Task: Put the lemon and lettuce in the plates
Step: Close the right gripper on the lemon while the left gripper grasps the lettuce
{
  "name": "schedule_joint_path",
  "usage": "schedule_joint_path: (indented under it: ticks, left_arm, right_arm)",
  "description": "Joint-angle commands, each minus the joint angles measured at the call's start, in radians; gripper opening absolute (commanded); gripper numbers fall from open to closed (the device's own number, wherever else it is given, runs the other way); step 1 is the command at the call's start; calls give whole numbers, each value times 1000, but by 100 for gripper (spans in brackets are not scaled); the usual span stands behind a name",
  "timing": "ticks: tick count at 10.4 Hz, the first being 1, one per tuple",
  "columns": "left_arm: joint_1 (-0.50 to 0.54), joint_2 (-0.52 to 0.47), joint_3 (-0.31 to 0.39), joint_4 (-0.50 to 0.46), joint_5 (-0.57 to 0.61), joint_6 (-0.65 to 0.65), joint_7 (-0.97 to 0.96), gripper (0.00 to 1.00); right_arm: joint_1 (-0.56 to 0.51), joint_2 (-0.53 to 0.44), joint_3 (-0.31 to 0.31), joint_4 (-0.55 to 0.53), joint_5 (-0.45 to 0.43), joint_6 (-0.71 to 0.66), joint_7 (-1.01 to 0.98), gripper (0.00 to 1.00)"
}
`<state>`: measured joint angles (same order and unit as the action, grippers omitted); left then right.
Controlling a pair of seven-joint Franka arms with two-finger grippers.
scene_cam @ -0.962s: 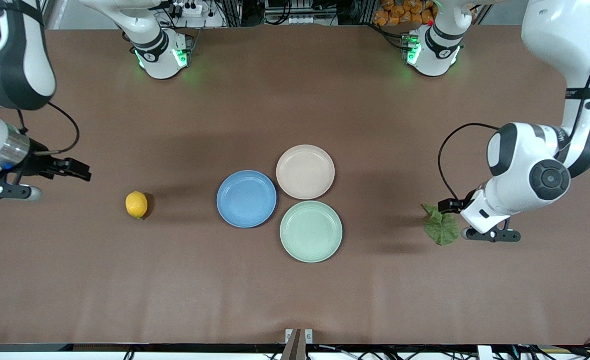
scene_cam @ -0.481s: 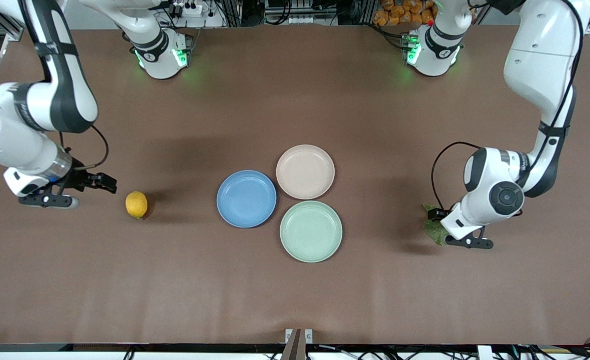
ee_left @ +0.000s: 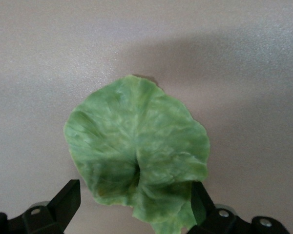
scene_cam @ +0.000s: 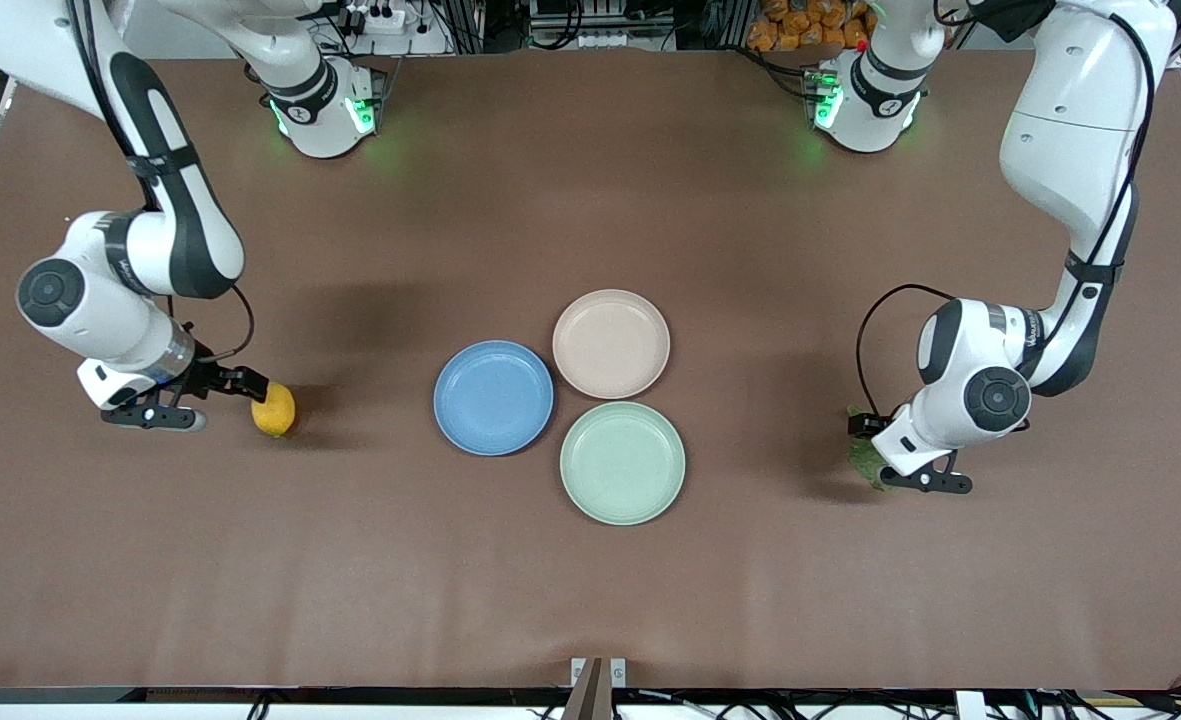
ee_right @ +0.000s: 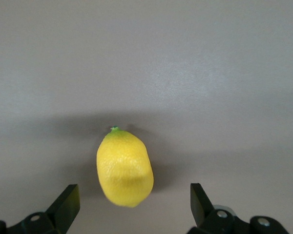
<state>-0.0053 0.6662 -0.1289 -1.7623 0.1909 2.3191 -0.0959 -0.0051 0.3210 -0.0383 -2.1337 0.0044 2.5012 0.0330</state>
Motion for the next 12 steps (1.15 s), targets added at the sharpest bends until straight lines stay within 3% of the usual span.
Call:
schedule_joint_path:
  ticks: [1,4,5,6,7,9,10,11,12]
  left_arm:
    - [7,-5,-5,-20,27,22,1,100]
    - [8,-4,-5,-17,27,28,1,100]
    - [11,-4,-5,-19,24,49,1,70]
    - [14,-4,-5,-19,22,51,1,10]
    - [14,-2,-5,-19,22,52,1,0]
    - [14,6,-5,-19,22,54,1,0]
    - [14,6,-5,-19,19,54,1,0]
    - [11,1,-5,-17,15,54,-1,0]
    - [10,-11,-6,-11,1,54,-27,0]
  right_arm:
    - [2,36,3,-25,3,60,5,100]
    - [16,102,5,-46,3,178,13,100]
    - [20,127,5,-51,3,214,13,100]
    - [25,153,5,-51,3,250,14,100]
    - [30,173,3,-48,3,270,27,96]
    - [36,170,5,-43,3,260,33,45]
    - [37,167,5,-38,3,257,66,27]
    - [43,161,6,-31,3,254,96,17]
    - [45,152,14,-16,3,219,111,17]
